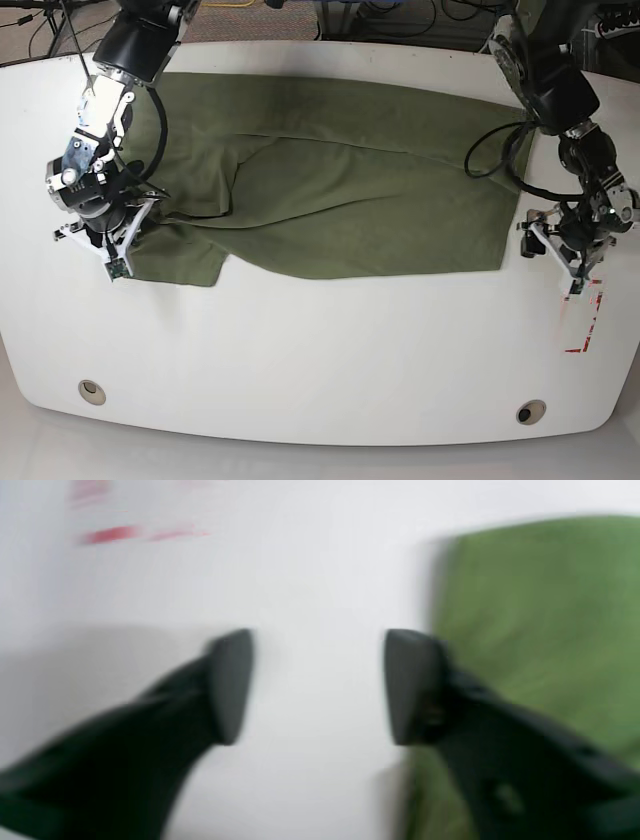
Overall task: Layout the t-shirt on the table in an organized manner, then fold the t-shirt properly
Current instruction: 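Lift the shirt with both grippers and pull it toward the robot, then hold the shirt edge with both grippers and drag it away from the table center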
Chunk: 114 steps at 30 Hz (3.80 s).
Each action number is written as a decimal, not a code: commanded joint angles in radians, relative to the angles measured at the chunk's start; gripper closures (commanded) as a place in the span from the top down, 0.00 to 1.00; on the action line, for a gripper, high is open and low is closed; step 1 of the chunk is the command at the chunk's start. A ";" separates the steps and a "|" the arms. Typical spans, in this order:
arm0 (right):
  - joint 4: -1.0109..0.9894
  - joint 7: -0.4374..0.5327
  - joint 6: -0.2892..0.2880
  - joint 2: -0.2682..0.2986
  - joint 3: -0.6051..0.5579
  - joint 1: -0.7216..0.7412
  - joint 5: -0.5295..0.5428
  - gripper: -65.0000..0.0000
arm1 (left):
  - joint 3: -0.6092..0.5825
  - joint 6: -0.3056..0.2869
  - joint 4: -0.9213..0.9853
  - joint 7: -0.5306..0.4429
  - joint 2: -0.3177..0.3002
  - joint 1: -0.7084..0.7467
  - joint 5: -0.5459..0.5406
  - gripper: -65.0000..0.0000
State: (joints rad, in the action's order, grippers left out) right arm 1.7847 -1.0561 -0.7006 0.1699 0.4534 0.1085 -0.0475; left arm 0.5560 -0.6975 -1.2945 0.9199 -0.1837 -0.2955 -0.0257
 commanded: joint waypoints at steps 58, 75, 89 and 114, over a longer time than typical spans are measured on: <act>0.085 0.004 0.002 -0.005 0.000 0.064 0.007 0.05 | 0.006 -0.001 -0.010 0.047 0.065 -0.101 -0.020 0.00; 0.194 -0.114 0.002 -0.008 0.000 -0.036 0.007 0.05 | 0.049 -0.001 -0.328 0.129 0.052 0.057 -0.018 0.00; 0.228 -0.117 0.002 -0.079 0.006 -0.217 0.007 0.05 | 0.052 -0.001 -0.348 0.129 0.010 0.161 -0.018 0.00; 0.205 -0.118 0.002 -0.108 0.005 -0.312 -0.004 0.26 | 0.026 -0.001 -0.463 0.129 -0.036 0.350 -0.016 0.01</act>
State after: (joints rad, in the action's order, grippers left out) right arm 1.9804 -1.1790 -0.7033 0.0502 0.4561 -0.1986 -0.0414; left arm 0.5930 -0.7044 -1.7382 1.0592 -0.1951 0.0605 -0.0460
